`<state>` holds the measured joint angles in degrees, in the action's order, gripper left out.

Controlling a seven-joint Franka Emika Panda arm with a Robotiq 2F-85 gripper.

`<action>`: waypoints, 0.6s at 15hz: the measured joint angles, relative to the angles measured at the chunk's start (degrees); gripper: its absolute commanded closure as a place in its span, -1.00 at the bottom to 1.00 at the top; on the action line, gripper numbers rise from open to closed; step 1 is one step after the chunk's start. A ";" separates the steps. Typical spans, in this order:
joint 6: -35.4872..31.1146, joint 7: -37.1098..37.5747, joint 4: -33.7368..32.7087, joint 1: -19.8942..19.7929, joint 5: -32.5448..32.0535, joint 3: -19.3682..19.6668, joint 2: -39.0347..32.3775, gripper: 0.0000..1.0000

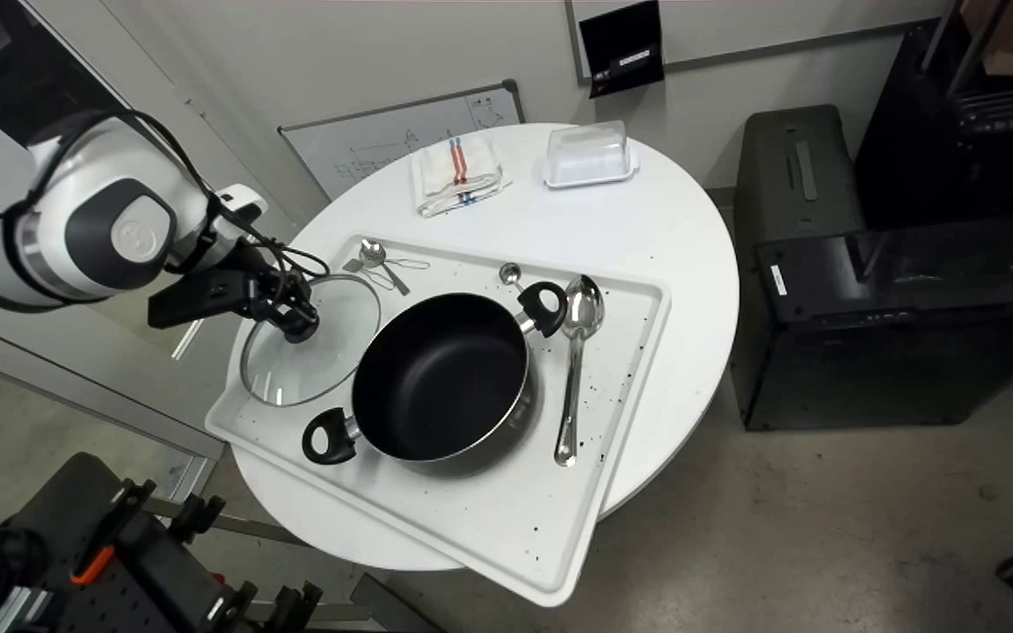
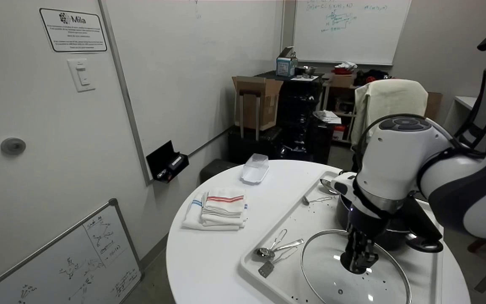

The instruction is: Remove the glass lid from the black pot and put it on the white tray

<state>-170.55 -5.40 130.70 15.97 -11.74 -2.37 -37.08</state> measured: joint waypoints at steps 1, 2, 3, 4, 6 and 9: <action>-1.08 -0.01 -0.31 0.05 0.00 0.30 -1.19 0.50; -2.26 -0.02 -0.59 0.14 0.00 0.66 -2.38 0.50; -3.43 -0.02 -0.93 0.25 0.00 1.05 -3.55 0.50; -4.57 -0.02 -1.28 0.34 0.00 1.42 -4.66 0.50; -6.57 -0.02 -2.01 0.75 0.00 2.20 -6.62 0.50; -9.02 -0.03 -2.87 1.73 0.01 3.35 -8.93 0.50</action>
<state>-179.56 -5.42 127.84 17.70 -11.73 0.98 -46.02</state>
